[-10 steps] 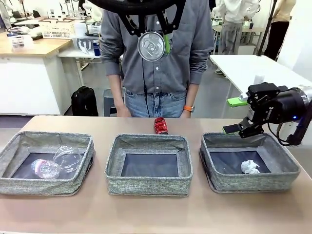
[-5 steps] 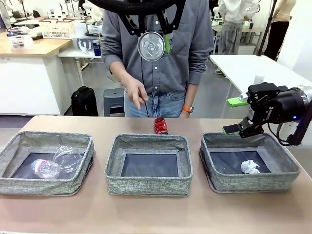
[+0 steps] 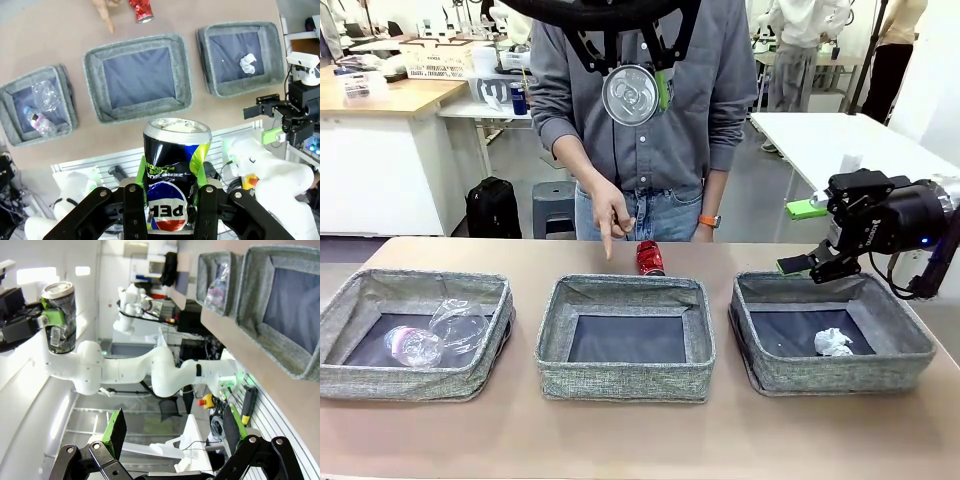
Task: Sort the waste into the appropriate baskets.
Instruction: Place the picked waste into the Fabric basket indicated by the person.
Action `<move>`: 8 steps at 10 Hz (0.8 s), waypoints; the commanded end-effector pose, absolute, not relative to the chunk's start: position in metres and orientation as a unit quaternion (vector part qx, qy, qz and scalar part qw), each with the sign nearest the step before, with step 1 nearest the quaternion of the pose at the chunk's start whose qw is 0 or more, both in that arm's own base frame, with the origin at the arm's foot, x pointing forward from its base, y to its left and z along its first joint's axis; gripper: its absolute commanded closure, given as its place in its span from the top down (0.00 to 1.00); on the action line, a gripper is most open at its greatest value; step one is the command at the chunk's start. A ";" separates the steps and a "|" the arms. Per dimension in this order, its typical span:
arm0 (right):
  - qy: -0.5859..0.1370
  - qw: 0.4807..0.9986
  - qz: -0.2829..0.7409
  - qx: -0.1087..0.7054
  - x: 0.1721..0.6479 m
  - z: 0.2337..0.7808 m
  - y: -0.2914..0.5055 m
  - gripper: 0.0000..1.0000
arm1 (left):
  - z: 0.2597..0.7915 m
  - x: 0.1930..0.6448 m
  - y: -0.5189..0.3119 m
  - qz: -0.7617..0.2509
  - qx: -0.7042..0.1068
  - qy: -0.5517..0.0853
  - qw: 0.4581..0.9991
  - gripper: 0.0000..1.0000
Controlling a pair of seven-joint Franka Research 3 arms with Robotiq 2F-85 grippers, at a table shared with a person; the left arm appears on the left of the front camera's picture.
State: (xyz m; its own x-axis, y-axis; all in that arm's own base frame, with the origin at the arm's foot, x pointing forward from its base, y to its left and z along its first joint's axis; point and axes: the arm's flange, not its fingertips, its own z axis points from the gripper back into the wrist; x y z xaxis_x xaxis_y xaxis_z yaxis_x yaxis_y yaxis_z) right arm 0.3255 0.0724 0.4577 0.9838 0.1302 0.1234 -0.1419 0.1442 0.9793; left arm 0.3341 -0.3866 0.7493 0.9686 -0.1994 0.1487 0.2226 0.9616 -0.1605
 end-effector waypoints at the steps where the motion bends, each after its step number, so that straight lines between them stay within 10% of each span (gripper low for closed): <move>1: -0.011 0.751 0.096 0.653 0.325 0.459 0.072 1.00 | 0.749 0.331 -0.381 -0.109 -0.086 -0.072 0.988 0.38; 8: -0.011 0.751 0.096 0.653 0.325 0.459 0.072 1.00 | 0.592 0.359 -0.363 -0.084 -0.093 -0.096 0.987 0.39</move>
State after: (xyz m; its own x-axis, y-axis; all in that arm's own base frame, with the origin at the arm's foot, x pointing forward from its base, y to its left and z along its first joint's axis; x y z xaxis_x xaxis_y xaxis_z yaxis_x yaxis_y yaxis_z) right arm 0.3255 0.0724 0.4578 0.9837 0.1305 0.1234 -0.1420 0.1441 0.9793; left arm 0.3753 -0.3814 0.6208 0.9768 -0.1296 0.1704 0.1533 0.9791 -0.1339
